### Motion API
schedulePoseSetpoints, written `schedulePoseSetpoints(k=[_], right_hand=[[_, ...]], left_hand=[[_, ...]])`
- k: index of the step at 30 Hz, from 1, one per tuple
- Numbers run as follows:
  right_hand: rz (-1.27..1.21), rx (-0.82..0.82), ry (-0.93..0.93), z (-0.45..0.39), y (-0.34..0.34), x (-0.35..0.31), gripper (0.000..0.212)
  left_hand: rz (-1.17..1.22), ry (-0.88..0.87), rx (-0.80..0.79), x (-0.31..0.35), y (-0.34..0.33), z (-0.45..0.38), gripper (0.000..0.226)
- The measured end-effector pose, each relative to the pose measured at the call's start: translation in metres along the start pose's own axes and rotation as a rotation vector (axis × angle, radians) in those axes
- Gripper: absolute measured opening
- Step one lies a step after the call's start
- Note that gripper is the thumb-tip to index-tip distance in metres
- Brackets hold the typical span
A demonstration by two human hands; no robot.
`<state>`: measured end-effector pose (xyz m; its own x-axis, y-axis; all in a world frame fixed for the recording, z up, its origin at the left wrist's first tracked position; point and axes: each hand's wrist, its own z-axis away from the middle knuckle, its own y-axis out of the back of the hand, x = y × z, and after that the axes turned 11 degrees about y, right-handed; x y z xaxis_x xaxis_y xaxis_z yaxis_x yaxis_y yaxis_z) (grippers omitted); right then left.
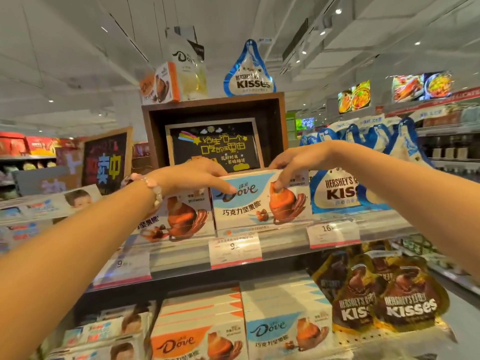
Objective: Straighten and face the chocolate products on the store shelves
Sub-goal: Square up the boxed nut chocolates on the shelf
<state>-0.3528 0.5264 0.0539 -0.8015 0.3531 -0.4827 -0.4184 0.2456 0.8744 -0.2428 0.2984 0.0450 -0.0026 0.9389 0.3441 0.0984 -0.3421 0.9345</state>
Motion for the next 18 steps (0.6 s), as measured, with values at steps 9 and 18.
schedulePoseSetpoints(k=[9,18], right_hand=[[0.055,-0.118,-0.035,-0.0026,0.0033,0.0003,0.050],[0.037,-0.158,-0.009,-0.0043,0.0051,0.0030,0.060]], left_hand=[[-0.038,0.028,-0.105,-0.0029,-0.0021,-0.0061,0.048],[0.055,0.045,-0.148,0.0002,0.0005,-0.0014,0.063]])
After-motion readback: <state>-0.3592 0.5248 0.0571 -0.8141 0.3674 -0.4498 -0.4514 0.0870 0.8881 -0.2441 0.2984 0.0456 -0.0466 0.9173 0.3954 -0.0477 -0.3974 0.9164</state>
